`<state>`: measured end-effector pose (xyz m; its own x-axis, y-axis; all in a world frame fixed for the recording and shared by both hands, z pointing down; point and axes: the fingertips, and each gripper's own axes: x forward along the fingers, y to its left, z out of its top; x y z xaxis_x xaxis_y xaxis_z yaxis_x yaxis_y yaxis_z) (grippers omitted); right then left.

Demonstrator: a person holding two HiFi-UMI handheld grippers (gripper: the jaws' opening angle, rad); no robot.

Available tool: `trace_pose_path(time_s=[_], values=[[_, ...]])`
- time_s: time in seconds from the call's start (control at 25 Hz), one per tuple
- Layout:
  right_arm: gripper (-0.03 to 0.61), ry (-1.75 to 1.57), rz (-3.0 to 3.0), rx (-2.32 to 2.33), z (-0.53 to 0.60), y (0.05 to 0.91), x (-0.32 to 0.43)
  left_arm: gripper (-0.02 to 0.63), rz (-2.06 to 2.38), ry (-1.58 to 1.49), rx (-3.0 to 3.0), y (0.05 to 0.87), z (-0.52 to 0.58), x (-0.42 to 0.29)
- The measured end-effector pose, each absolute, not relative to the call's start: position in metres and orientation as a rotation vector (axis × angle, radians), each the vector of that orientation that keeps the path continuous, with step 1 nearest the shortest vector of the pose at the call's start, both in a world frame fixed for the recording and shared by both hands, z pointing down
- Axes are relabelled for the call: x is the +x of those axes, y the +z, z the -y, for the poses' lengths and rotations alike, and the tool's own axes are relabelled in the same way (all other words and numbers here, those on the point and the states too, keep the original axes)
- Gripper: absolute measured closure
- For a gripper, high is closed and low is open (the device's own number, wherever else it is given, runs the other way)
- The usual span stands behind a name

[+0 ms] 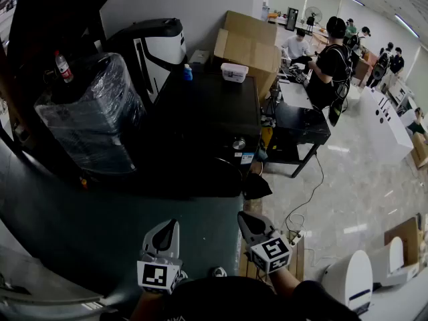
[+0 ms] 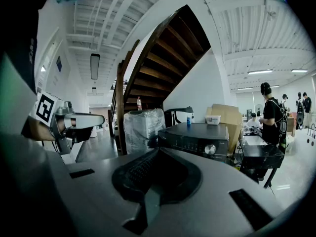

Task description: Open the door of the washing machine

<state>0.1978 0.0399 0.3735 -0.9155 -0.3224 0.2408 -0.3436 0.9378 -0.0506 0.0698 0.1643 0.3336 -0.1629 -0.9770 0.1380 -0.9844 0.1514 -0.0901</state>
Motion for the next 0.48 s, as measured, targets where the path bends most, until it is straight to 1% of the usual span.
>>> trace_pose_path(time_s=[0.24,0.4,0.44,0.48], values=[[0.574,0.157,2.888,0.525,-0.029,0.373,0.205,0.597,2.333,0.248,1.984,0.34,-0.162,0.079],[0.57,0.161,2.907,0.537,-0.023,0.375,0.206,0.595,2.375,0.301,1.934,0.349,-0.163,0.078],[0.547,0.156,2.907,0.527,-0.022,0.377,0.206,0.595,2.372,0.307,1.933,0.351,-0.162,0.08],[0.508,0.156,2.907,0.514,-0.022,0.378,0.205,0.594,2.362,0.304,1.934,0.354,-0.161,0.08]])
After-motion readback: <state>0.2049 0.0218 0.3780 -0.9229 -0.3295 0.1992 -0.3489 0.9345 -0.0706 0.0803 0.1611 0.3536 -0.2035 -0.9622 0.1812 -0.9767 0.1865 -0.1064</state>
